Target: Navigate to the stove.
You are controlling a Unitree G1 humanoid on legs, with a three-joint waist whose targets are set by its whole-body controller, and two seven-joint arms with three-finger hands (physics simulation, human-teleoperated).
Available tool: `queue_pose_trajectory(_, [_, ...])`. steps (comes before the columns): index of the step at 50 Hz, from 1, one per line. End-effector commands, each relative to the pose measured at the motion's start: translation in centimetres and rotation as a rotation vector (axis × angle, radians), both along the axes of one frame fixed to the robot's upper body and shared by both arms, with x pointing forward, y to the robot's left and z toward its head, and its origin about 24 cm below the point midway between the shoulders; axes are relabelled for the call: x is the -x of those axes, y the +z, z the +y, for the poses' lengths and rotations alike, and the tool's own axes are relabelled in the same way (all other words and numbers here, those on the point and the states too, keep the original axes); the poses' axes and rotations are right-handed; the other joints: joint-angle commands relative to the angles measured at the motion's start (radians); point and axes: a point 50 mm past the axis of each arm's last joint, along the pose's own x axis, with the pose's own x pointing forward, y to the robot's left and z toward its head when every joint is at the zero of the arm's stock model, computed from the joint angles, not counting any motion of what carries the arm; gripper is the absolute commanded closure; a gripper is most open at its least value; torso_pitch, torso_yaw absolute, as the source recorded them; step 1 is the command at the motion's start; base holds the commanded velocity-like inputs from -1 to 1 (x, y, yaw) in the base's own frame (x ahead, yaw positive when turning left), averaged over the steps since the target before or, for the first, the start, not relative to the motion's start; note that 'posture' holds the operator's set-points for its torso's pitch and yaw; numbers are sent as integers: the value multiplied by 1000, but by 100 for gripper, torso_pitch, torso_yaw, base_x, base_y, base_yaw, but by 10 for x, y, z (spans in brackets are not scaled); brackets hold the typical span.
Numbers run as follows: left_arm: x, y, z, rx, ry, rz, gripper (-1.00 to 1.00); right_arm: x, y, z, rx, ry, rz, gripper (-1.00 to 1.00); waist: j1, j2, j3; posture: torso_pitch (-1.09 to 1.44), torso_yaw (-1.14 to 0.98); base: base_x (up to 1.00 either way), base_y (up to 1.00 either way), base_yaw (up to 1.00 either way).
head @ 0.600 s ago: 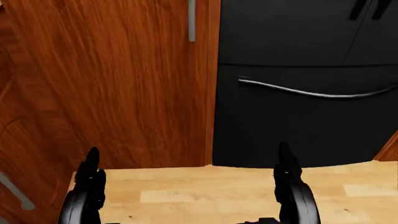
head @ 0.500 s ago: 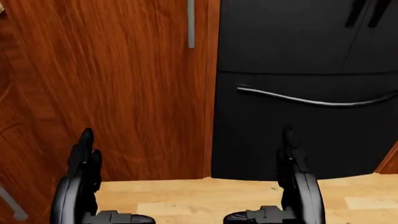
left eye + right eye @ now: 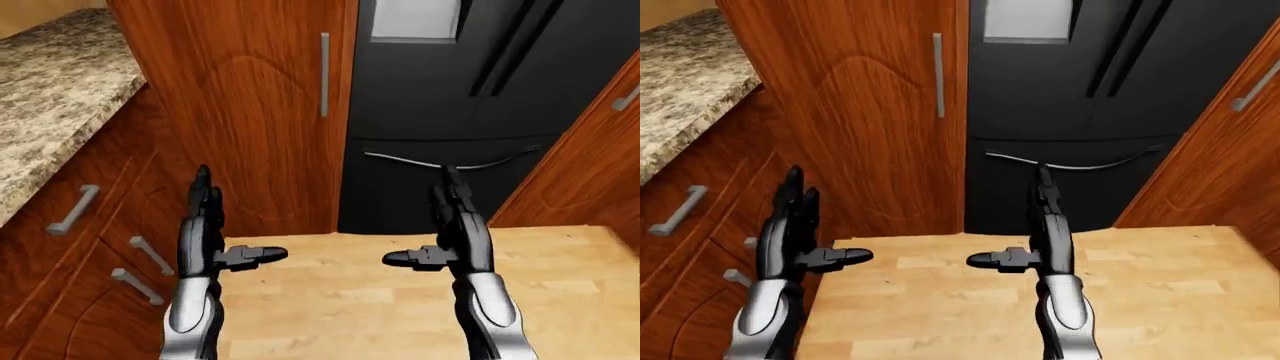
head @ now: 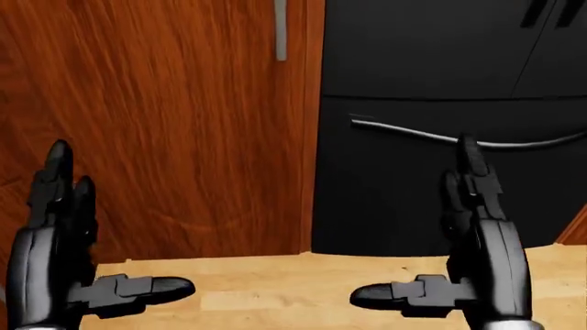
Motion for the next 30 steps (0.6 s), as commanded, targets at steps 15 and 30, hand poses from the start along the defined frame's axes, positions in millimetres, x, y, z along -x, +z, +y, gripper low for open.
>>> queue_pose_trajectory(15, [38,99,7,14,37,-232,-100,32,93,-4,46,-14,-213,-100,1,4,-1,0,0,0,0,0])
queue_pose_trajectory(30, [52,124,13,-13,71,-305,-100,46,124,-13,79,-65,-325,-100,2,3,11,0,0,0,0,0])
